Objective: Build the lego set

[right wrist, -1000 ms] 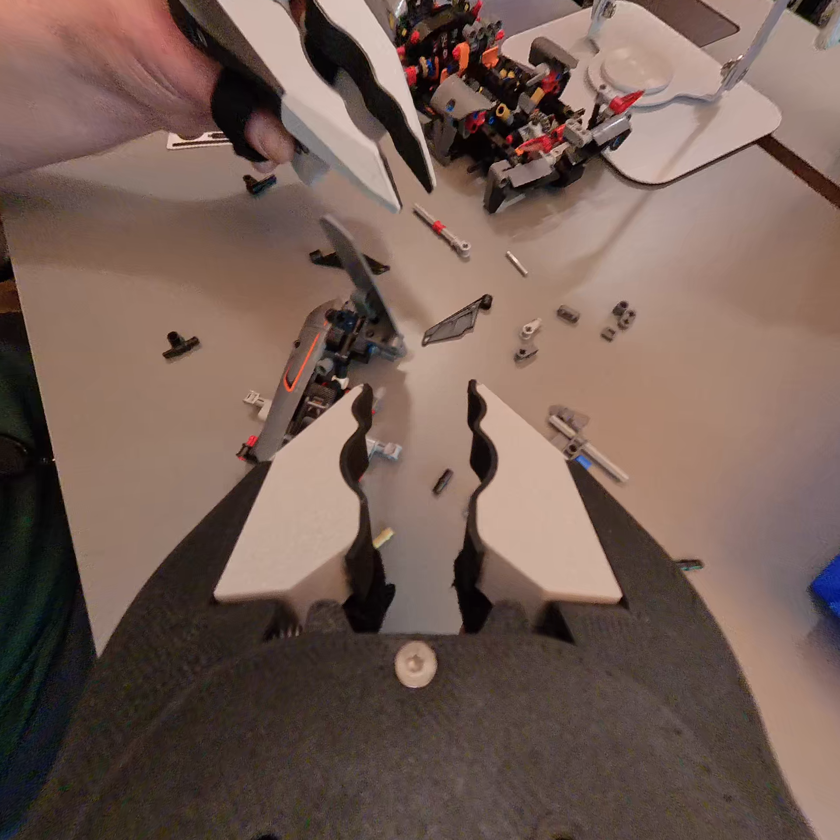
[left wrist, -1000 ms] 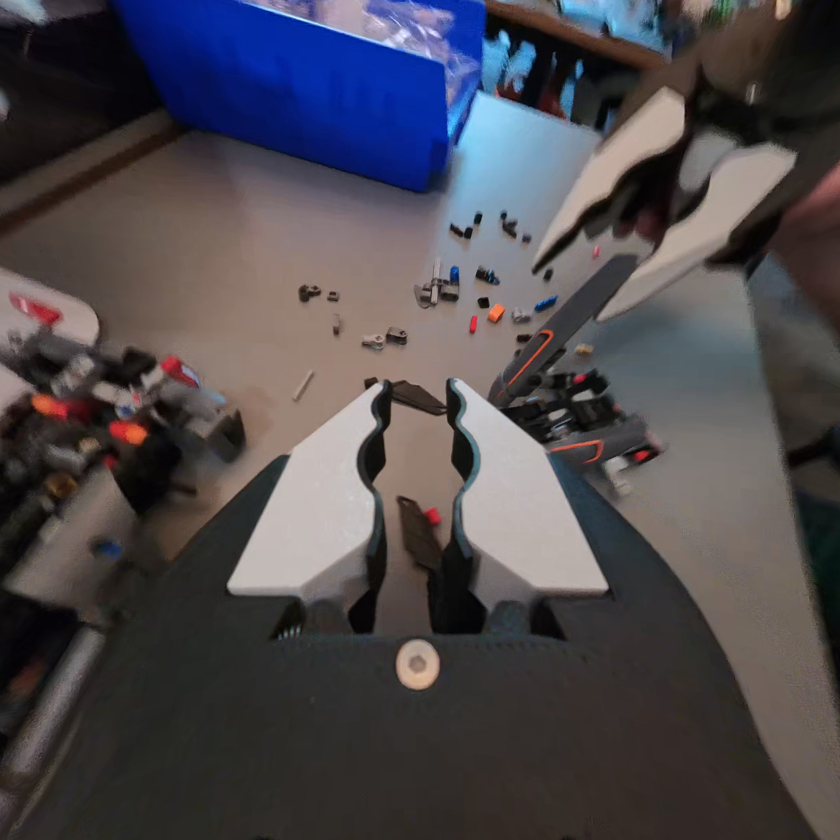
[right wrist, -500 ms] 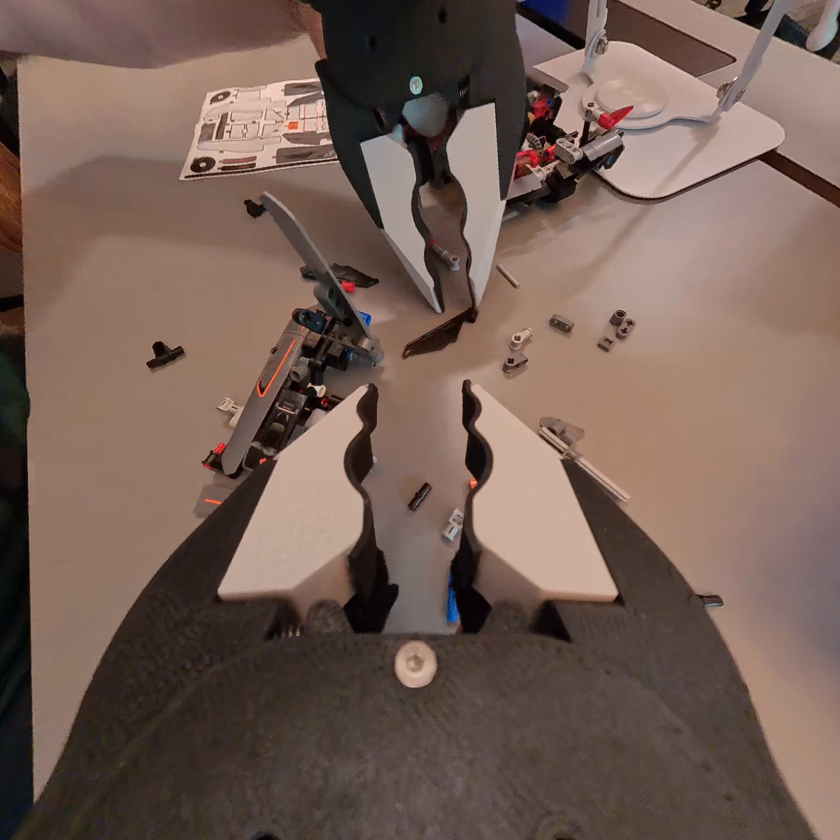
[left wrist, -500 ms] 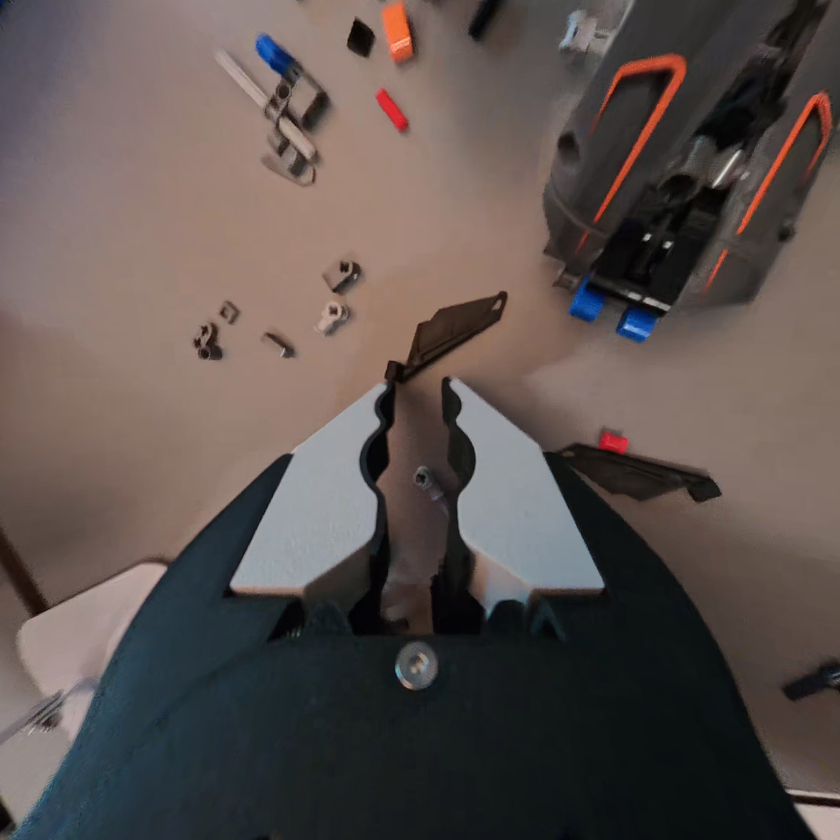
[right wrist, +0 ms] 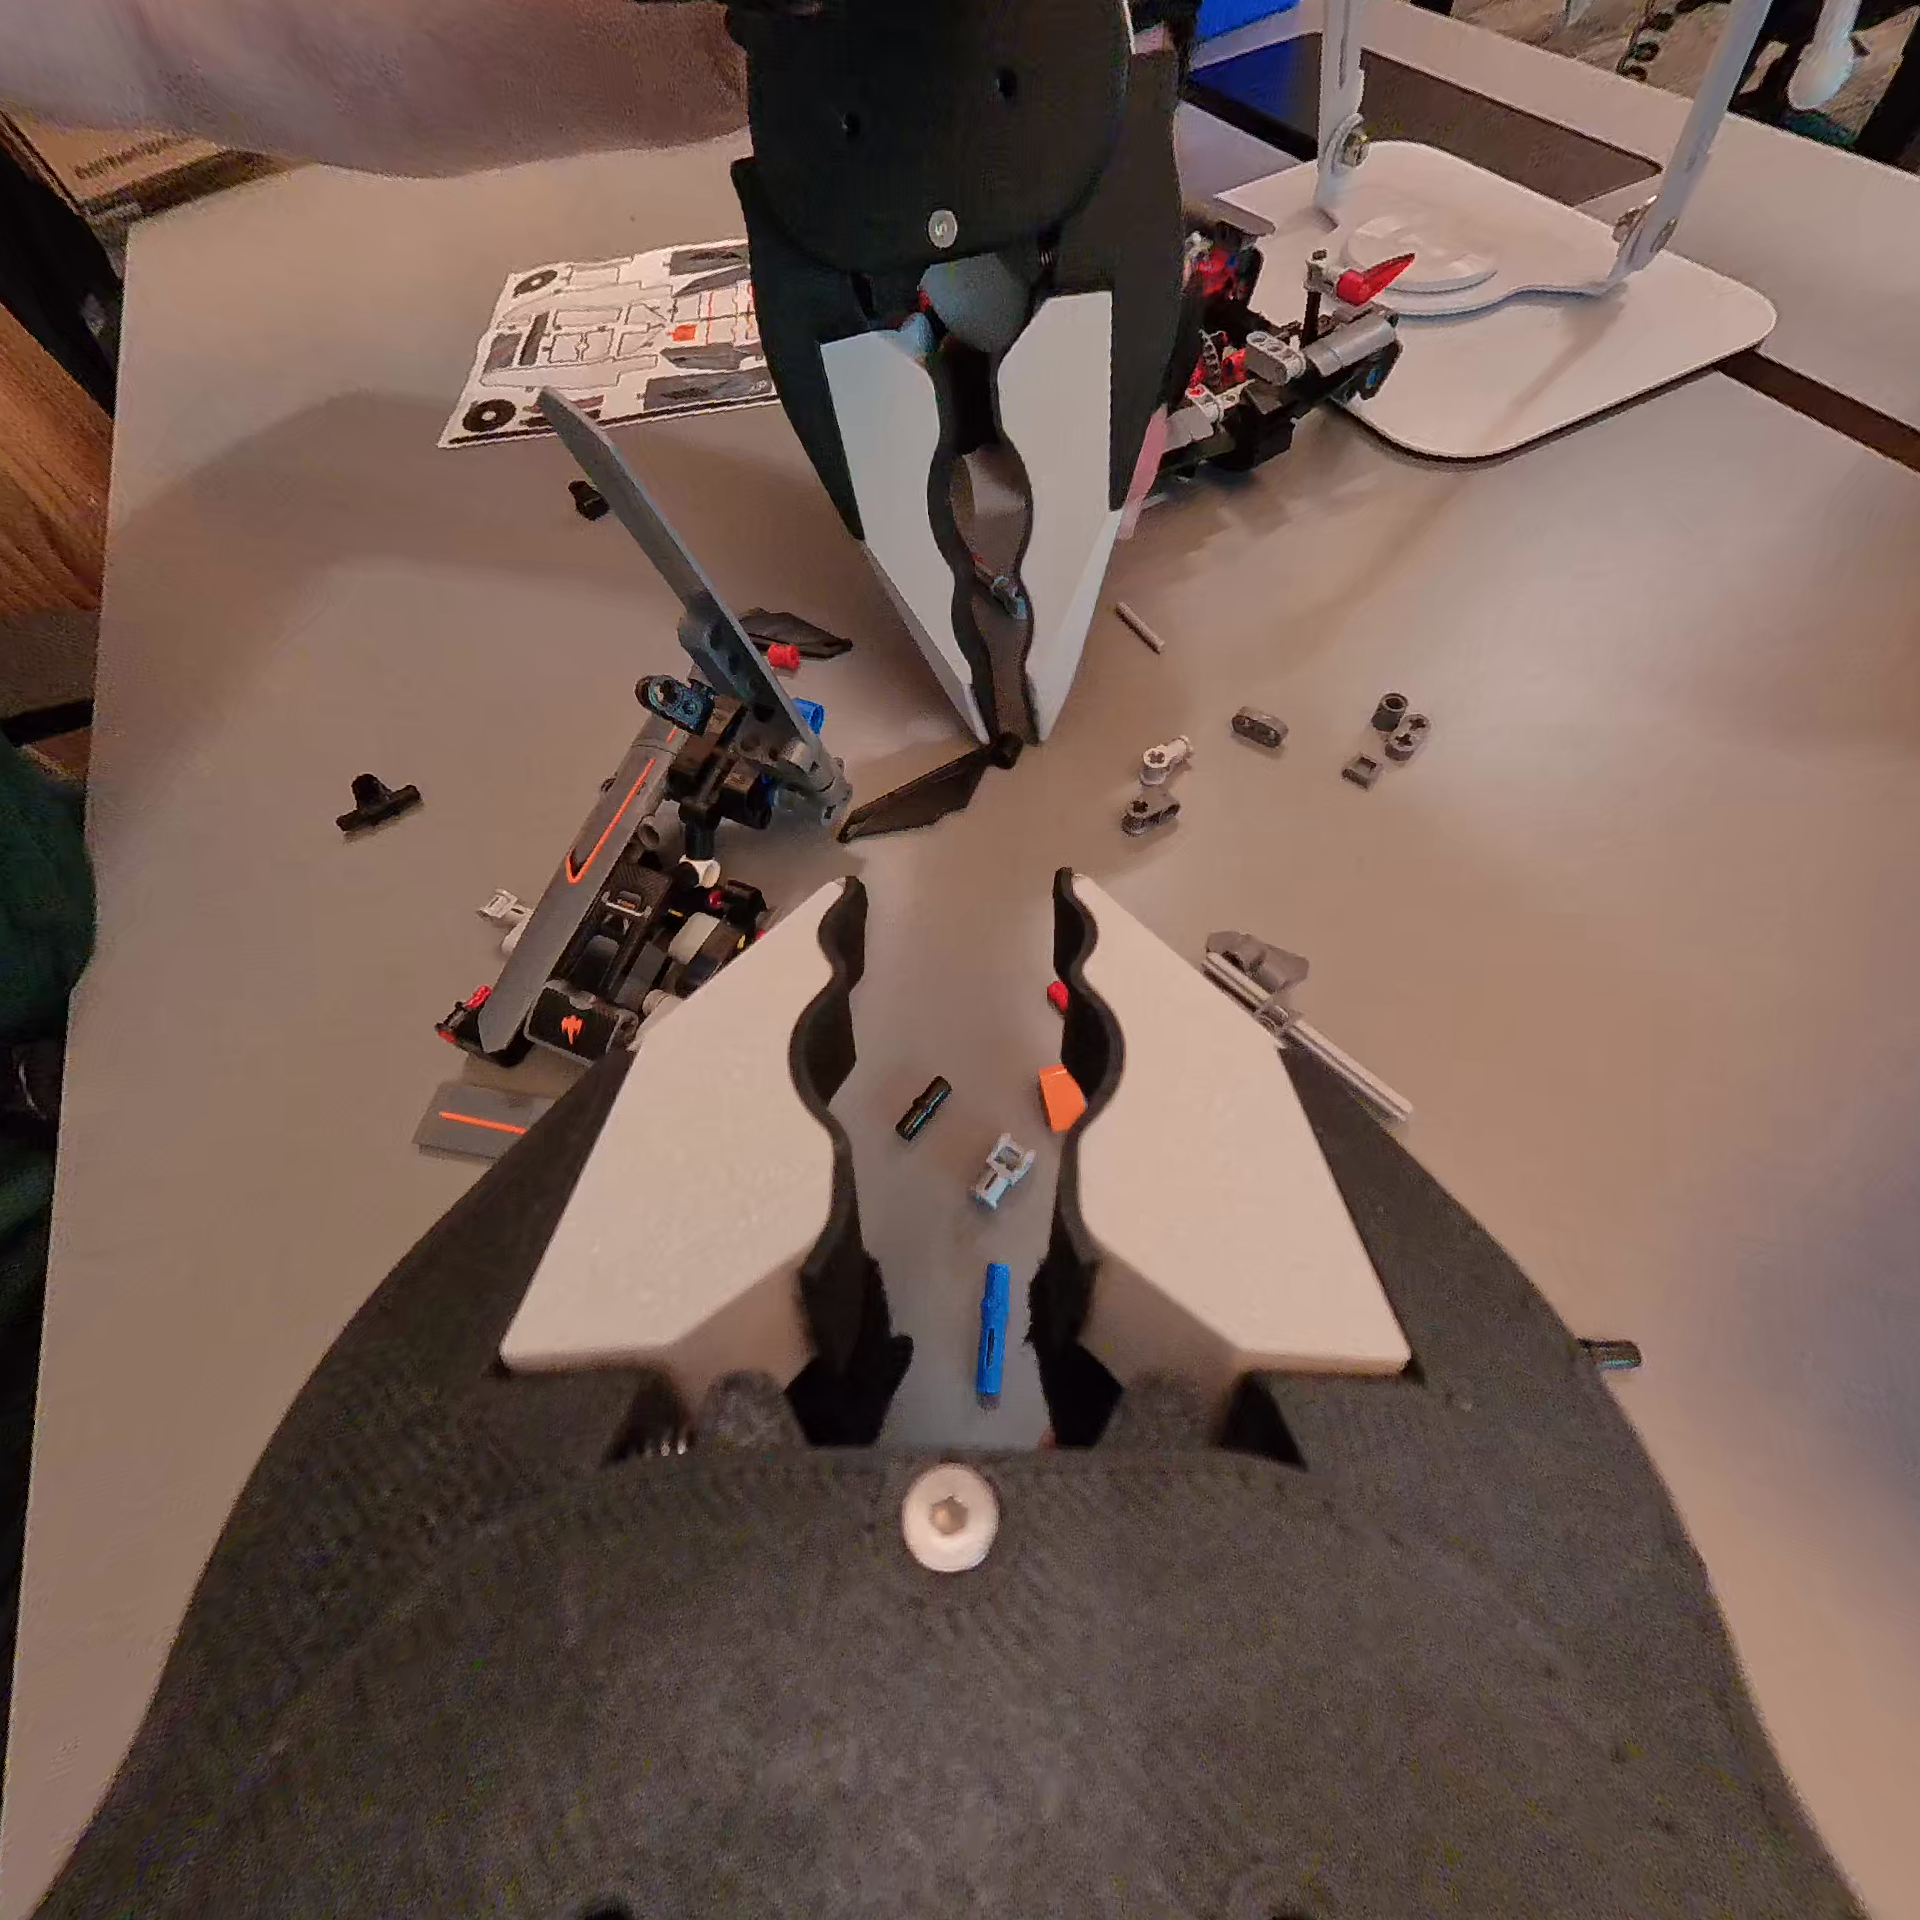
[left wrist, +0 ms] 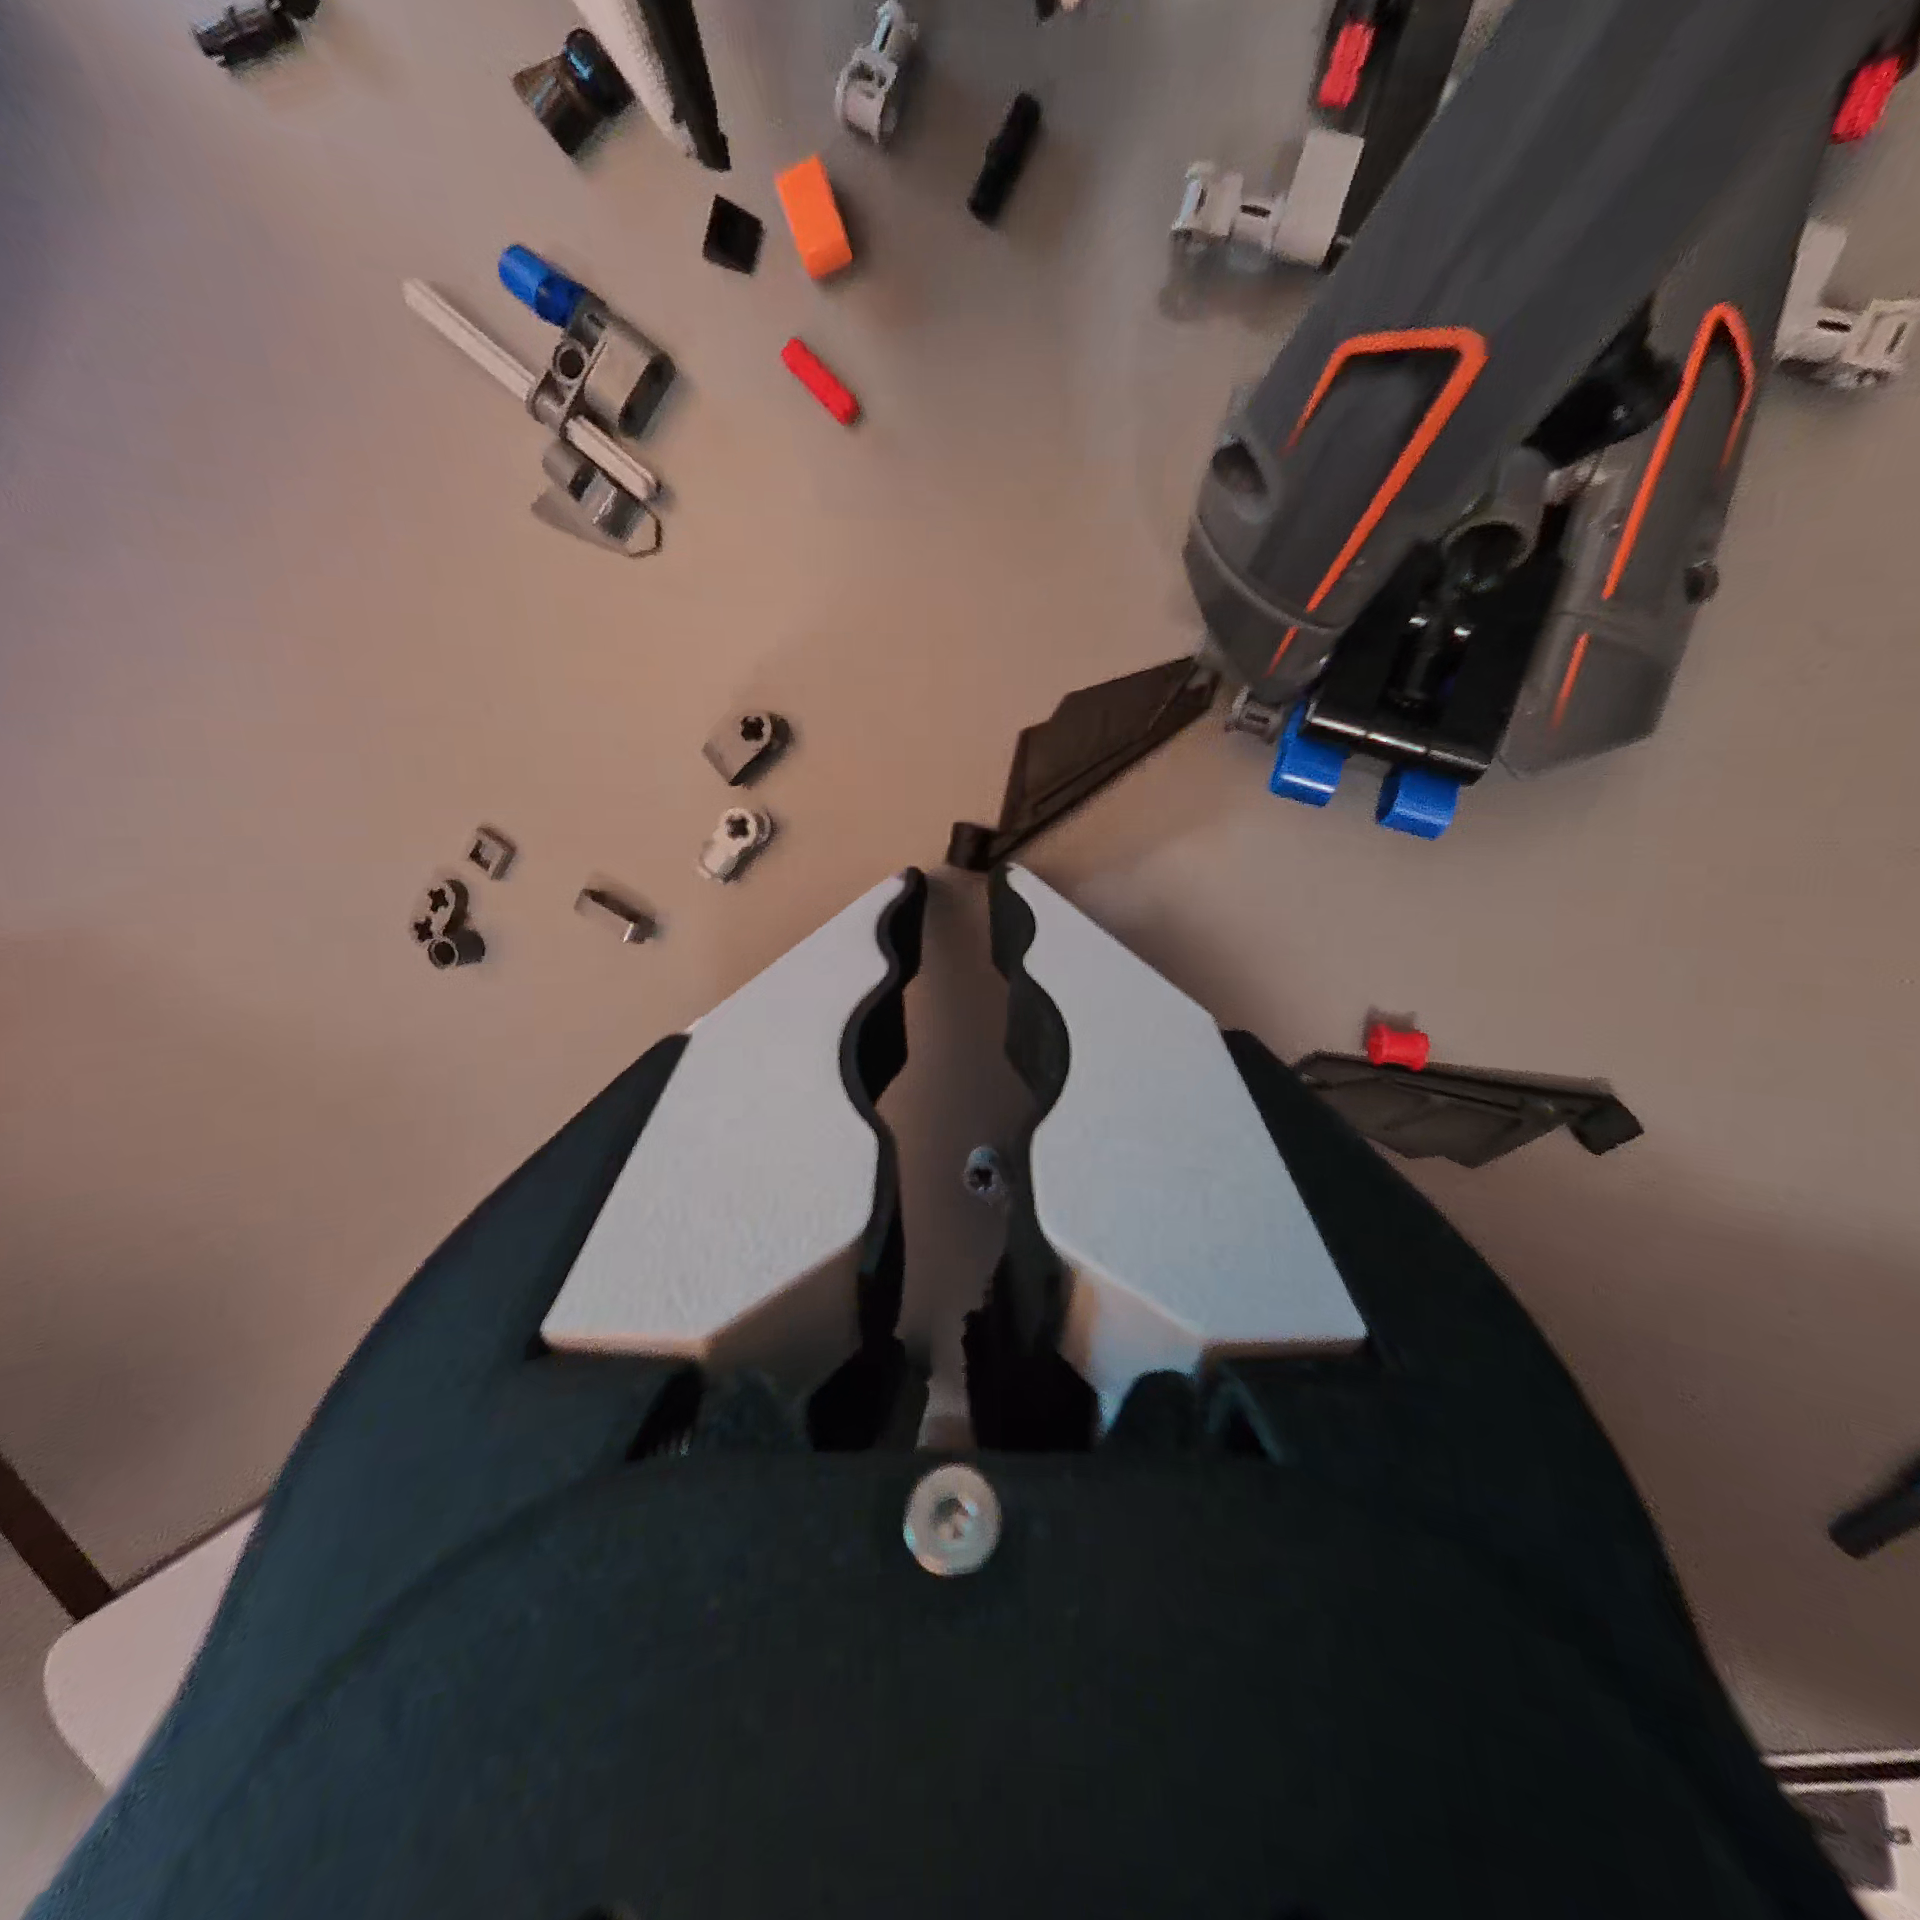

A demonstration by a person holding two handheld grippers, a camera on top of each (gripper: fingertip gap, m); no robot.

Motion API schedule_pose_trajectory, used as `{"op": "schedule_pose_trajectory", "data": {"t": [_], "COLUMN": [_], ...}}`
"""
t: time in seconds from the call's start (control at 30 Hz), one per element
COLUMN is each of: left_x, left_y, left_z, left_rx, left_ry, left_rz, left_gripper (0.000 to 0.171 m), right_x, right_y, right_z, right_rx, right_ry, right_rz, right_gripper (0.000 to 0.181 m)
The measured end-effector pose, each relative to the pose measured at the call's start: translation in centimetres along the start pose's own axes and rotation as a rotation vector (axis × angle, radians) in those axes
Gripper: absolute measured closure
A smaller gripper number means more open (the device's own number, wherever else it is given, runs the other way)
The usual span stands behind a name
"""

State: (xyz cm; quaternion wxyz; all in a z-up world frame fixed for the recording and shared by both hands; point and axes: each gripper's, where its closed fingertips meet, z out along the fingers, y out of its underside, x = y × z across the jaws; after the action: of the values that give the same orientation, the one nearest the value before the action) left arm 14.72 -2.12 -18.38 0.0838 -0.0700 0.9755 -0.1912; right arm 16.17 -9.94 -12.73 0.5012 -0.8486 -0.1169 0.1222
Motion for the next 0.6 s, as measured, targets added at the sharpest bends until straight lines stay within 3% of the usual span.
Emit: {"op": "schedule_pose_trajectory", "data": {"t": [0.1, 0.37, 0.47, 0.6], "left_x": [0.0, 0.1, -0.2, -0.1], "left_y": [-0.1, -0.4, -0.9, -0.8], "left_z": [0.2, 0.0, -0.4, -0.2], "left_rx": [0.002, 0.013, 0.006, -0.065], "left_ry": [0.024, 0.008, -0.020, 0.008], "left_rz": [0.007, 0.000, 0.055, 0.156], "left_gripper": [0.171, 0.171, 0.151, 0.143], "right_x": [0.0, 0.1, 0.1, 0.1], "right_y": [0.1, 0.4, 0.6, 0.8], "right_z": [-0.2, -0.2, -0.1, 0.0], "right_rx": [0.010, -0.005, -0.003, 0.003], "right_ry": [0.002, 0.003, -0.007, -0.009], "right_rz": [0.001, -0.013, -0.006, -0.001], "right_gripper": [0.147, 0.147, 0.147, 0.147]}}
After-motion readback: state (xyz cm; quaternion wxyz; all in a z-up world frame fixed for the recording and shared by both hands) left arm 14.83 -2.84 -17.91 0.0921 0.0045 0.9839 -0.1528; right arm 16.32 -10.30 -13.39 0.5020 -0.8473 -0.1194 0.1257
